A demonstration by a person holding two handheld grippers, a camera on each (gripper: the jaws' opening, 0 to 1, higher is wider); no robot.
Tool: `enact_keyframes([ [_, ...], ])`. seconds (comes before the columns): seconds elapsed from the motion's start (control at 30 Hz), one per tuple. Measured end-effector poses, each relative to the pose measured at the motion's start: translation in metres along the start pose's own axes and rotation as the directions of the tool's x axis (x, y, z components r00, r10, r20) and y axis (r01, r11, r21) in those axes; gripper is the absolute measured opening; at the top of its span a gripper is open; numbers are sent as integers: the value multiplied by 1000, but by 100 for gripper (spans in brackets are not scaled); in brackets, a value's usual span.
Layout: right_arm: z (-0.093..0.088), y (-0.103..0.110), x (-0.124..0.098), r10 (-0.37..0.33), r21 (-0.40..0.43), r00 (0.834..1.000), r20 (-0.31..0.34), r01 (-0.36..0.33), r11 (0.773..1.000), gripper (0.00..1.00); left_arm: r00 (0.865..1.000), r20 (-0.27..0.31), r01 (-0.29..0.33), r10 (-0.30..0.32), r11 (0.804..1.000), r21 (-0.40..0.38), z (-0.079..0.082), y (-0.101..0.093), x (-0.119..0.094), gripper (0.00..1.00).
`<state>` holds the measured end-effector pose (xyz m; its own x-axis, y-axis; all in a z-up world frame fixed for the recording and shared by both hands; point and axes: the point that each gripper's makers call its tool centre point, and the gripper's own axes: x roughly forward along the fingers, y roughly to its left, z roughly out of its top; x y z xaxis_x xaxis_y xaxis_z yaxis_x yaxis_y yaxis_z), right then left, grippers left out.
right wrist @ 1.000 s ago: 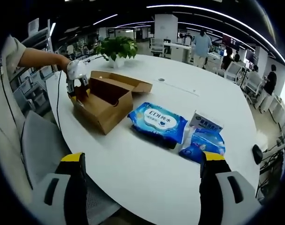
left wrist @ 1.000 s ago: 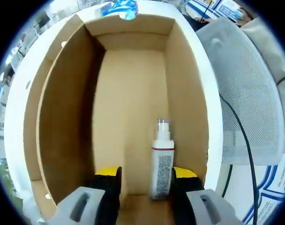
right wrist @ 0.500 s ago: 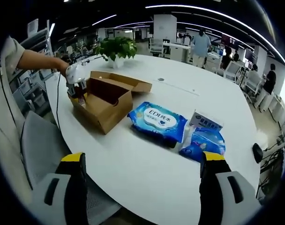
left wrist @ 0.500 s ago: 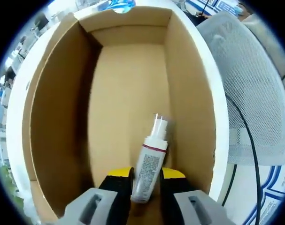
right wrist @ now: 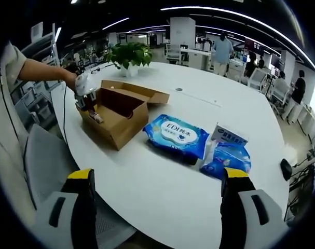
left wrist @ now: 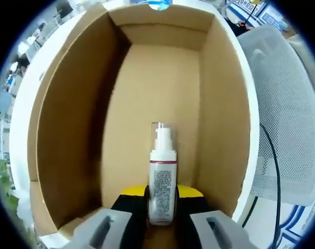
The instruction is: Operate the shoe box by opening the lid, removing the specified soft item, and placing it in the target area until the item is outside and the box remains undamaged.
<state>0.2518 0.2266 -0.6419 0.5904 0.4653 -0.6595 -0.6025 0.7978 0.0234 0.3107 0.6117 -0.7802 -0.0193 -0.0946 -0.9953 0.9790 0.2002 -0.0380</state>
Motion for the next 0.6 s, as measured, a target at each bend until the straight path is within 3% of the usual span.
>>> enact_keyframes([
  [0.37,4,5,-3,17,-19,1000,18,-16,1000,93,996,47,-72,73,997,-23,13,1,-18,18],
  [0.6,8,11,-2,34,-46,999,35,-32,998,91,984,111,-136,141,989,-52,29,3,-40,18],
])
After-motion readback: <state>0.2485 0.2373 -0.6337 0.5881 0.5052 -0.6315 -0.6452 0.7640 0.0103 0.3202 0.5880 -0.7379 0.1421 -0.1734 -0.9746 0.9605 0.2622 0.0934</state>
